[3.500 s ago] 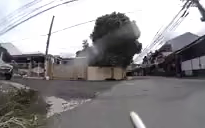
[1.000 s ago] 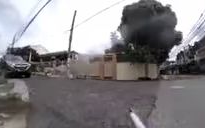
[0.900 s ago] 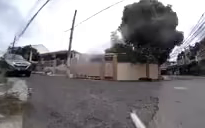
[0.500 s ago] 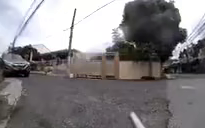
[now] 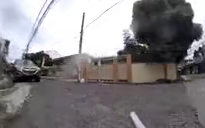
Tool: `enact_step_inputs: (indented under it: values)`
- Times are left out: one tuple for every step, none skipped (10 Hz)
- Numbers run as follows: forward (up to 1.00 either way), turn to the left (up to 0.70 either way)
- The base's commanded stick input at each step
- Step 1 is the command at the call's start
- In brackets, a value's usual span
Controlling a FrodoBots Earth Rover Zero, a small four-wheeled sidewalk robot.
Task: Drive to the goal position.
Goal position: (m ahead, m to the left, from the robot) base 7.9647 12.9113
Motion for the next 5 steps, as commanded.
enact_step_inputs:
  values:
    - [0.70, 0.00]
    - [0.70, 0.00]
    - [0.70, 0.00]
    - [0.70, 0.00]
    - [0.70, 0.00]
